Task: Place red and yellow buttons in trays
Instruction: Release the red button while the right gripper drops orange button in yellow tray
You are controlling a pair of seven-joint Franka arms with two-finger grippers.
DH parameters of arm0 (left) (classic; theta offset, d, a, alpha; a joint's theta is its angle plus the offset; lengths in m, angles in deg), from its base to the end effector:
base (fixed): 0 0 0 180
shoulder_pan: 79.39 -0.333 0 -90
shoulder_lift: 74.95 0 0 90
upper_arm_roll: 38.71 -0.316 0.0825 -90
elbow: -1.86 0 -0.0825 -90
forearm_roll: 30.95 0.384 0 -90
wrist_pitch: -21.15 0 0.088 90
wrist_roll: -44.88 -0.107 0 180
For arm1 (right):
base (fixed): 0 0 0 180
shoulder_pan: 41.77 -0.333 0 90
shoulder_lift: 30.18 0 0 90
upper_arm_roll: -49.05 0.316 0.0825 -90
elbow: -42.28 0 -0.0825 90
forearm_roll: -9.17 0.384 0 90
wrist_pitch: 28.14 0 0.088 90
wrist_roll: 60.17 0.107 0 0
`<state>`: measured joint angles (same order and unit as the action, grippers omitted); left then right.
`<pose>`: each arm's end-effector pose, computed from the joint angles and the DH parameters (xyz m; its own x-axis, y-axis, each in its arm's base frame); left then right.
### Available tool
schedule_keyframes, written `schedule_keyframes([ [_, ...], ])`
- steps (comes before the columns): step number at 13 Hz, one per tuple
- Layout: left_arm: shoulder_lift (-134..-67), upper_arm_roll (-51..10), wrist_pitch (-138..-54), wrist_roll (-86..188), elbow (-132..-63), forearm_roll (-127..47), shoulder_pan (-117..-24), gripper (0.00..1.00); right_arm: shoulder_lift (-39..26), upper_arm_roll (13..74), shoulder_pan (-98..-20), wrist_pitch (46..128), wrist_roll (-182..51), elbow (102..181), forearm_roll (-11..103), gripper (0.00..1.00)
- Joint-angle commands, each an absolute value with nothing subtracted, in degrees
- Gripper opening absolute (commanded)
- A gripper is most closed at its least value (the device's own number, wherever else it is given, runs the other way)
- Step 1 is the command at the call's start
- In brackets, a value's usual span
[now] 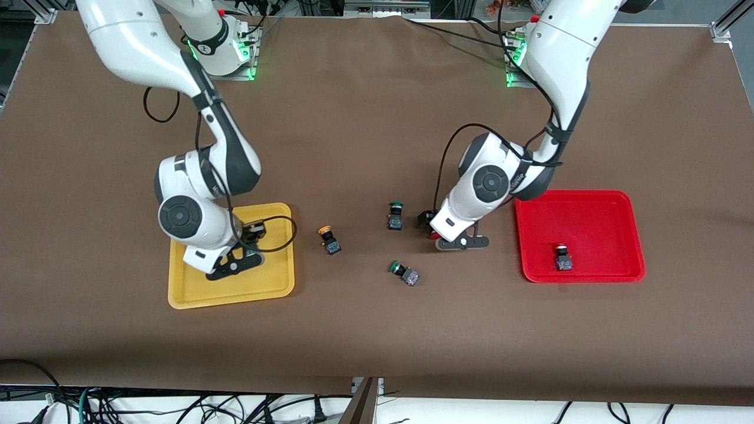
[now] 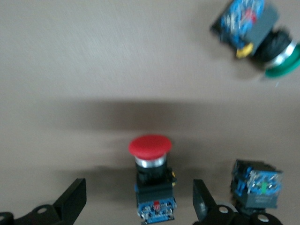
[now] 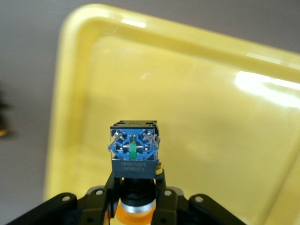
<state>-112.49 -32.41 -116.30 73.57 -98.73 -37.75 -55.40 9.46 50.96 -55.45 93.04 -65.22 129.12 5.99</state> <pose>0.5749 -0.3301 0.1967 0.9933 0.0769 -0.0858 0.0868 -0.9891 0.1189 0.6766 0.1824 0.2473 0.9232 0.3728 -0.0938 0.3757 -0.9266 0.0152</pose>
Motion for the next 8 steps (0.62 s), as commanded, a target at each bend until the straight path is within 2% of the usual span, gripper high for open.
schedule_keyframes([
  [1,-111.87,-33.00,-118.15,77.29,-100.26,-36.13,-53.47,1.00,11.39,51.60,-51.98,98.23,-71.92,130.52,4.60,0.25],
  [2,-111.95,-33.00,-118.25,77.57,-100.27,-36.05,-53.29,1.00,11.39,51.60,-51.27,98.07,-72.99,130.35,4.68,0.53],
  [3,-112.22,-33.09,-118.51,77.57,-100.18,-34.48,-53.37,0.79,11.13,51.68,-51.09,97.72,-73.09,130.00,5.21,0.70],
  [4,-113.09,-33.00,-118.51,77.75,-99.92,-33.68,-53.29,0.65,10.69,52.03,-51.27,95.98,-72.39,129.74,5.73,0.75],
  [5,-113.71,-33.09,-118.60,77.75,-99.74,-33.67,-53.29,0.54,10.08,52.47,-52.05,93.09,-70.56,128.52,7.13,0.76],
  [6,-113.80,-33.09,-118.60,77.75,-99.74,-33.59,-53.29,0.49,9.72,53.00,-52.75,90.62,-67.75,127.20,9.15,0.78],
  [8,-113.71,-33.00,-118.51,77.57,-99.56,-33.59,-53.46,0.30,9.90,54.49,-55.47,89.98,-62.13,126.04,10.66,0.78],
])
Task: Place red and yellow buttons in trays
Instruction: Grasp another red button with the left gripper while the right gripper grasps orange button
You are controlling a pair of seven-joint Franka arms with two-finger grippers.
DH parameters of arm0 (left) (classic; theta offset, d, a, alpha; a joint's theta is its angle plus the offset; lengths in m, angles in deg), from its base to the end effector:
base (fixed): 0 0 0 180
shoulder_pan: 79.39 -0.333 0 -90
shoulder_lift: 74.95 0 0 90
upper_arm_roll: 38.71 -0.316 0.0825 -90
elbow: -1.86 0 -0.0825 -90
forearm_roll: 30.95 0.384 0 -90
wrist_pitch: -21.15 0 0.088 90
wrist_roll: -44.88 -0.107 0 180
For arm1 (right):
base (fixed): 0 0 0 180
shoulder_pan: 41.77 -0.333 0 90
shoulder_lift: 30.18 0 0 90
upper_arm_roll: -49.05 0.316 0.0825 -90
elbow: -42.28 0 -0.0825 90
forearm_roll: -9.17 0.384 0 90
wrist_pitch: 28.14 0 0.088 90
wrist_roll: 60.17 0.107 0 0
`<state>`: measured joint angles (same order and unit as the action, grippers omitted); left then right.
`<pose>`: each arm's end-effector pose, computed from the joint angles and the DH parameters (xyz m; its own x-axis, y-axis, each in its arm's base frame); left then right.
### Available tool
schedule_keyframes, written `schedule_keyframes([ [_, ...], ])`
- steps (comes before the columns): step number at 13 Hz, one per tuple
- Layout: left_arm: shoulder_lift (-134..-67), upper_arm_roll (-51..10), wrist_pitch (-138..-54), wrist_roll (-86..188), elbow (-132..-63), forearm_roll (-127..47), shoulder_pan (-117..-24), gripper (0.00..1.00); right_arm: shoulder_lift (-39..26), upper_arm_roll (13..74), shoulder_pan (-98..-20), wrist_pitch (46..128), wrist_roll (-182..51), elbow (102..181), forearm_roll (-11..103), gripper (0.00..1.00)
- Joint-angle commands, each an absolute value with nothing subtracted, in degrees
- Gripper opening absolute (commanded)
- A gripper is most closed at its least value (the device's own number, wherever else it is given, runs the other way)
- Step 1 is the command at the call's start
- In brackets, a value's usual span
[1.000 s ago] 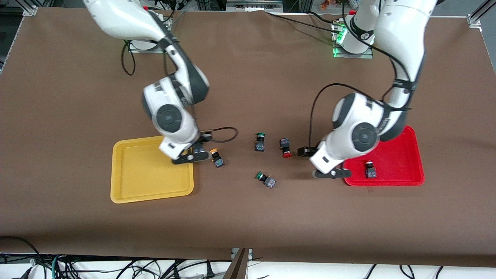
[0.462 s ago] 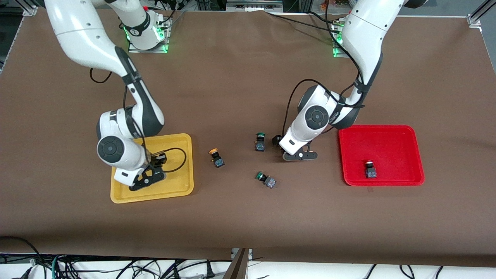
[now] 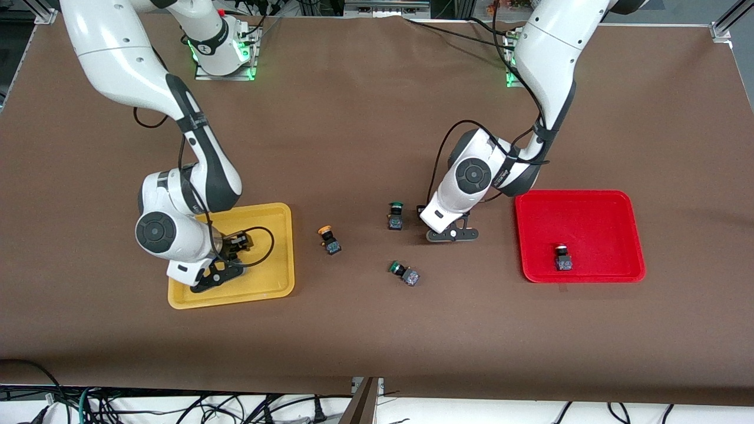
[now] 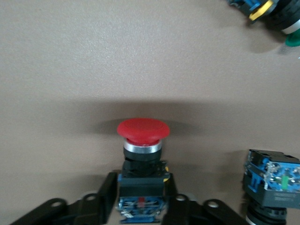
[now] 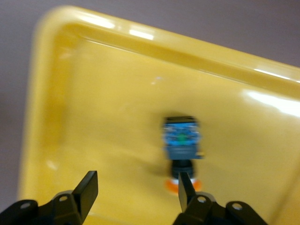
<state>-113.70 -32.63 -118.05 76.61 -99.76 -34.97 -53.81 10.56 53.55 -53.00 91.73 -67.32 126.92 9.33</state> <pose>0.5616 -0.3408 0.1781 0.9943 0.0739 -0.0773 0.0803 -0.9933 0.0826 0.6830 0.1830 0.2498 0.9236 0.3733 -0.0871 0.3687 -0.9273 -0.0648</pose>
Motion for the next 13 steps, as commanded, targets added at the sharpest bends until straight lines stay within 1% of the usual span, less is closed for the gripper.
schedule_keyframes([
  [1,-112.84,-33.17,-117.99,77.22,-99.48,-33.59,-53.90,0.23,10.16,54.50,-57.92,90.24,-57.32,126.04,10.57,0.78],
  [2,-110.31,-33.96,-117.11,76.18,-99.47,-33.59,-54.51,0.20,10.60,54.50,-60.12,91.12,-52.92,126.13,10.66,0.80],
  [3,-108.02,-34.31,-113.97,74.25,-99.13,-33.59,-56.17,0.16,11.03,54.50,-62.41,93.39,-48.43,126.39,10.57,0.82],
  [4,-105.65,-34.41,-109.16,71.27,-97.73,-33.59,-58.28,0.15,11.74,54.41,-65.39,96.28,-44.56,126.66,10.40,0.83],
  [6,-103.00,-34.41,-95.12,61.02,-92.74,-33.50,-63.72,0.15,13.67,54.32,-67.79,100.86,-42.33,126.75,9.70,0.86],
  [7,-102.99,-34.67,-88.26,54.70,-90.18,-32.28,-66.79,0.15,14.46,54.41,-68.31,102.36,-42.41,126.75,9.52,0.91],
  [8,-102.99,-34.76,-83.84,47.41,-88.94,-28.70,-70.39,0.15,15.16,54.32,-68.93,103.51,-42.41,126.75,9.34,0.95],
  [10,-104.04,-34.58,-83.70,31.25,-89.02,-22.62,-76.81,0.17,15.87,54.06,-69.81,104.22,-42.50,126.75,6.29,0.96],
  [11,-106.13,-34.58,-85.27,25.16,-89.02,-22.34,-79.45,0.17,16.13,54.06,-69.81,104.22,-42.50,126.75,4.00,0.96],
  [13,-109.74,-34.67,-92.98,18.54,-90.76,-22.16,-83.68,0.18,17.01,54.06,-69.81,105.53,-42.24,126.75,3.28,0.96],
])
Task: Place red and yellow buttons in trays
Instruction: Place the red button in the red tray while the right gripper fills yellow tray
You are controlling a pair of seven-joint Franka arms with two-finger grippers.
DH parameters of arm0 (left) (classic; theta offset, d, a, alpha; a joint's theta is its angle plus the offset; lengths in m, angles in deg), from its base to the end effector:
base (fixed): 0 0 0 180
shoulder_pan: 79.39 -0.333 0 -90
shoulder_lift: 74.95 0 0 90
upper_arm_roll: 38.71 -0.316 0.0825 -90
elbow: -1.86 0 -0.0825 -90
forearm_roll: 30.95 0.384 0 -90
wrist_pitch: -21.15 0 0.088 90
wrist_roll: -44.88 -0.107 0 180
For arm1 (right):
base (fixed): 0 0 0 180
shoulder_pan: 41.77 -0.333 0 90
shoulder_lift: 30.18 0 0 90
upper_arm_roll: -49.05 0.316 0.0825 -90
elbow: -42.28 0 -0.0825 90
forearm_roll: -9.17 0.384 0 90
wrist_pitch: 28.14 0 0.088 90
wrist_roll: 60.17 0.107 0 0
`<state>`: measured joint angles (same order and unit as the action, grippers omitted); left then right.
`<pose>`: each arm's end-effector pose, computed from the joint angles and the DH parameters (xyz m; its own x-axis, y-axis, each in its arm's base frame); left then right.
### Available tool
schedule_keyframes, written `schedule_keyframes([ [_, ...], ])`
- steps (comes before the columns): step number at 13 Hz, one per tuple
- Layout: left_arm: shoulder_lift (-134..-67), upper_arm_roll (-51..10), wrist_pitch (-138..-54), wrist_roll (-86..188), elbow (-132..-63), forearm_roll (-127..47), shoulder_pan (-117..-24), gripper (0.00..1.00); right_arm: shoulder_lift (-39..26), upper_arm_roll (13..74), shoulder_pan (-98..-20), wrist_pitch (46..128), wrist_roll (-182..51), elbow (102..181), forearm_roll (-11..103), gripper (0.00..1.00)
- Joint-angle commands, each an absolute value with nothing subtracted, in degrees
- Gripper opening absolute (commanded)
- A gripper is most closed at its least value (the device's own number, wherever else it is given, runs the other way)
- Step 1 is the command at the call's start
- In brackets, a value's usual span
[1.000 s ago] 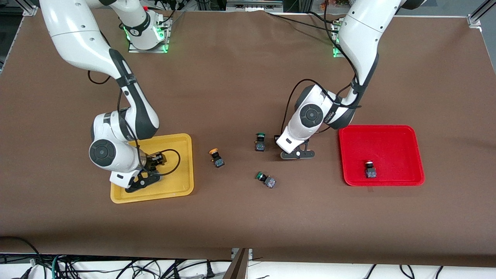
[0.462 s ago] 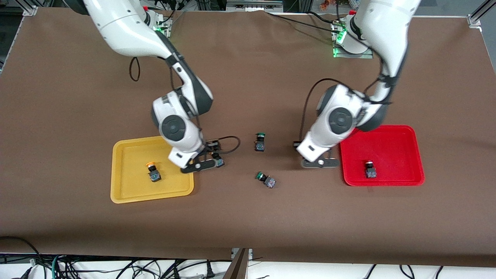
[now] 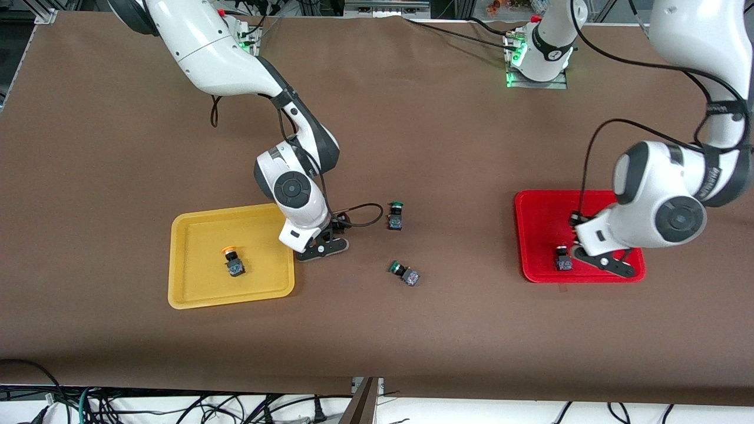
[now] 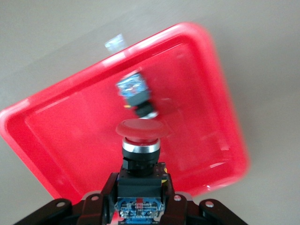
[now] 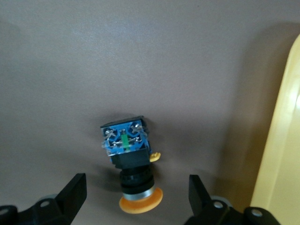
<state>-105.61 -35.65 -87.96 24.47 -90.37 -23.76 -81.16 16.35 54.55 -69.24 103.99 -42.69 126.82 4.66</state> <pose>0.6597 -0.0018 0.2993 0.8794 -0.4047 -0.2508 -0.4156 -0.9095 0.0100 0.6115 0.3804 0.1970 0.9576 0.2876 0.0188 0.2879 -0.9575 -0.0165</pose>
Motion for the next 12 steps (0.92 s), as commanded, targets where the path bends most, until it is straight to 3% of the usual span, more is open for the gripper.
schedule_keyframes([
  [1,-110.98,-34.67,-95.11,14.94,-90.86,-22.16,-85.96,0.17,17.71,54.06,-69.81,107.37,-42.24,127.18,3.54,0.93],
  [2,-111.08,-34.67,-95.39,11.51,-90.60,-22.25,-86.85,0.17,18.07,54.06,-69.81,108.86,-42.06,128.06,3.71,0.85],
  [4,-110.99,-34.67,-95.40,9.28,-90.60,-22.25,-87.30,0.17,17.98,54.06,-69.81,109.23,-41.54,128.50,3.80,0.58],
  [6,-111.34,-34.76,-95.40,9.28,-90.86,-22.16,-87.30,0.17,17.55,54.14,-69.20,108.88,-42.41,128.42,3.98,0.16],
  [7,-112.12,-34.76,-95.48,9.28,-91.12,-22.16,-87.91,0.17,17.28,54.23,-68.94,107.92,-42.50,128.33,3.98,0.02],
  [8,-112.91,-34.76,-95.57,9.28,-91.13,-22.16,-88.61,0.18,16.50,54.23,-68.24,105.82,-42.59,127.98,3.98,0.00],
  [9,-113.01,-34.76,-95.57,9.28,-91.04,-22.16,-88.97,0.25,15.53,54.23,-67.62,103.80,-43.02,127.80,3.89,0.00],
  [10,-112.92,-34.84,-95.48,9.28,-91.04,-22.16,-89.15,0.42,13.96,54.23,-66.66,101.34,-43.64,127.71,3.81,0.00],
  [11,-112.75,-34.76,-95.31,9.19,-91.12,-22.16,-89.32,0.99,12.46,54.15,-65.69,98.71,-46.17,127.54,3.80,0.00],
  [12,-112.31,-34.76,-95.13,8.50,-90.86,-22.16,-89.41,1.00,11.05,54.14,-64.20,96.51,-49.32,127.54,3.89,0.00],
])
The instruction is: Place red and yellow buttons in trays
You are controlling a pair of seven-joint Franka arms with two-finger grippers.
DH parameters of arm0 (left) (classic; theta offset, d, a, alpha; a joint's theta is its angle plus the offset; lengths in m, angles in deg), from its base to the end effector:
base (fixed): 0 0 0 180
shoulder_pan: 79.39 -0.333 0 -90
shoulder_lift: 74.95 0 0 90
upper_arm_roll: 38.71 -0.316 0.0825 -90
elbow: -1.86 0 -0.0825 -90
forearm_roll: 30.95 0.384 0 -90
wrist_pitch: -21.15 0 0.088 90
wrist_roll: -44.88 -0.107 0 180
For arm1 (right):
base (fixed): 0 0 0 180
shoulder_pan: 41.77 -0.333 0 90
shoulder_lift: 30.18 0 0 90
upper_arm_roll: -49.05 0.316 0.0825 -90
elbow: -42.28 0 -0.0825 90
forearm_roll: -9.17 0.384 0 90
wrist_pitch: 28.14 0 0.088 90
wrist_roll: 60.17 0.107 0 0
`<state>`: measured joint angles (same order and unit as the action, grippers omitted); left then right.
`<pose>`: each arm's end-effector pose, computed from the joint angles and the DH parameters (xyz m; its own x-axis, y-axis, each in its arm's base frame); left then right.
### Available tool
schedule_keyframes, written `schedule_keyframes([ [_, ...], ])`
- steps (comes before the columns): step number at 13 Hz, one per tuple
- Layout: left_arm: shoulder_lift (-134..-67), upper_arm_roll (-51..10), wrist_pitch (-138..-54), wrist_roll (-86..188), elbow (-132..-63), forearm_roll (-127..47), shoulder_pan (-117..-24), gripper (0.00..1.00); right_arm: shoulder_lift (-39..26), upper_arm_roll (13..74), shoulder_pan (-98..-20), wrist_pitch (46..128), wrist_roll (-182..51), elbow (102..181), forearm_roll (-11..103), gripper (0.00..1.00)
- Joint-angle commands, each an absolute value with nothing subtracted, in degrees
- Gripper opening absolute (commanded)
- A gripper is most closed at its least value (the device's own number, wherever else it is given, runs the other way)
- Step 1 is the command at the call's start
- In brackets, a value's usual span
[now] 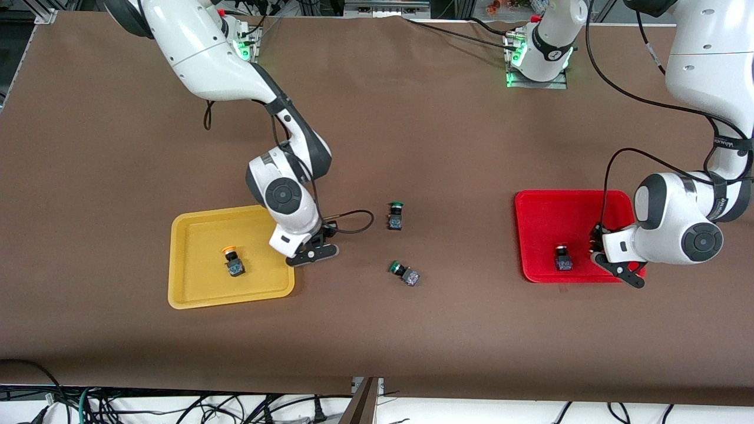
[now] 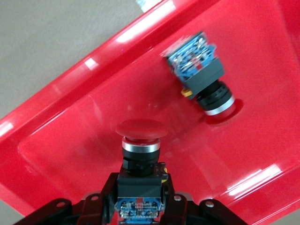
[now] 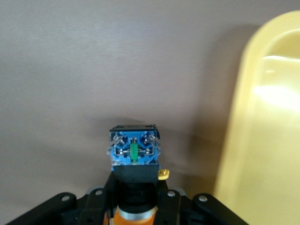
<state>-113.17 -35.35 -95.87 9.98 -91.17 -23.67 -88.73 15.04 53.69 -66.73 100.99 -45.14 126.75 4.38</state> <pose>0.6580 0.0800 0.2144 0.8131 -0.5325 -0.2353 -0.5268 -0.8450 0.0918 0.6301 0.3438 0.2087 0.9600 0.2798 -0.0047 0.2799 -0.9600 0.0085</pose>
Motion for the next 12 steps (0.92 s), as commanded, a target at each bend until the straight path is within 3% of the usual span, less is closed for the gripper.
schedule_keyframes([
  [1,-110.91,-34.32,-94.78,6.66,-90.51,-22.25,-89.41,1.00,9.73,54.14,-62.36,94.49,-53.27,127.54,3.81,0.00],
  [3,-105.39,-31.79,-92.34,6.29,-90.16,-23.21,-89.06,1.00,8.93,53.88,-59.10,93.15,-61.27,127.54,3.72,0.01],
  [7,-94.05,-22.48,-79.44,21.44,-87.09,-23.39,-88.80,1.00,9.02,53.79,-56.72,93.84,-62.10,131.57,4.07,0.29],
  [9,-89.04,-18.78,-75.02,35.23,-85.86,-23.39,-89.06,1.00,9.19,53.79,-56.28,94.55,-61.92,132.98,5.64,0.50],
  [11,-86.55,-17.53,-70.20,39.86,-84.02,-24.36,-88.71,1.00,9.11,53.71,-55.84,94.20,-61.75,133.08,7.75,0.94],
  [12,-87.08,-17.62,-69.74,39.95,-80.53,-24.01,-88.45,1.00,8.50,53.70,-55.75,93.42,-61.66,132.64,8.28,0.99],
])
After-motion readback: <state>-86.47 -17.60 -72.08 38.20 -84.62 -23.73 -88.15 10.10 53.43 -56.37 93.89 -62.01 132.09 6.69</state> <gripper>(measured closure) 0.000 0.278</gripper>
